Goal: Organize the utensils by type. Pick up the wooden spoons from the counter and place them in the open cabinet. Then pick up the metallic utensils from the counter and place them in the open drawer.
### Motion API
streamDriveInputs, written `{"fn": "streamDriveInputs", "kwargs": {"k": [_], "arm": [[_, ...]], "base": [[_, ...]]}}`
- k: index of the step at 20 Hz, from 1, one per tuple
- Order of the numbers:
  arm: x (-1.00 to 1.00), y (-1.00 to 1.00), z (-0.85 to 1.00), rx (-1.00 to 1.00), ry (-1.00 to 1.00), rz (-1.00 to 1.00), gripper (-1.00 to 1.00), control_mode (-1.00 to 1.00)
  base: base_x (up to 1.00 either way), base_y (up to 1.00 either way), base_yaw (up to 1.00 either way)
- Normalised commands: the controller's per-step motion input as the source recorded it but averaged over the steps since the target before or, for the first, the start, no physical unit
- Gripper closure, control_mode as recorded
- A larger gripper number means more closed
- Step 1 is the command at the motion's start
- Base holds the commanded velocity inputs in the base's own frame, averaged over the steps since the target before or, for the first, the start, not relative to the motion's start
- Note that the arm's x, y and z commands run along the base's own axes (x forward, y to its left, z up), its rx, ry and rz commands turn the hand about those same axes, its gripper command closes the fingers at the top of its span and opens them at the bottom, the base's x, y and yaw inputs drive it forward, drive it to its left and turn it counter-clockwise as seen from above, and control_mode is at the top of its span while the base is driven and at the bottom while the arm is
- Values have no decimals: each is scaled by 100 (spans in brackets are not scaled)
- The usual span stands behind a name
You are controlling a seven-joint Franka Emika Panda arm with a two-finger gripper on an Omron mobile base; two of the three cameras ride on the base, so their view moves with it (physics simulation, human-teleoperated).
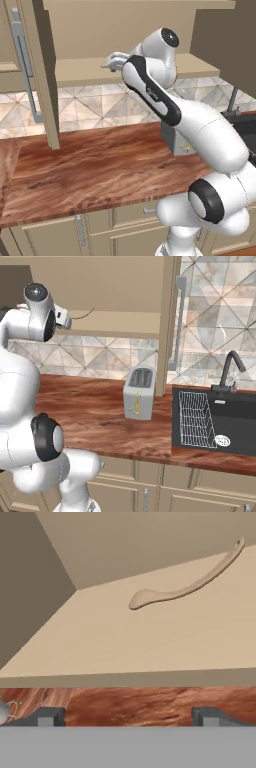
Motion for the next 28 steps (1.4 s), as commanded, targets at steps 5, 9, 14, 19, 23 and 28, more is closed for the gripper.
{"fn": "streamDriveInputs", "kwargs": {"k": [5,9,14,19,23,28], "arm": [[-93,-44,-13,-9,-3,0,-100,-100],[-90,-43,-21,-9,0,0,-100,-100],[-66,-39,-38,-16,5,-10,-100,-100],[-45,-37,-28,-5,5,-12,-100,-100],[-18,-19,-32,-14,12,-8,-100,-100],[-23,-21,-49,-6,13,-7,-100,-100]], "base": [[0,0,0],[0,0,0],[0,0,0],[0,0,0],[0,0,0],[0,0,0]]}}
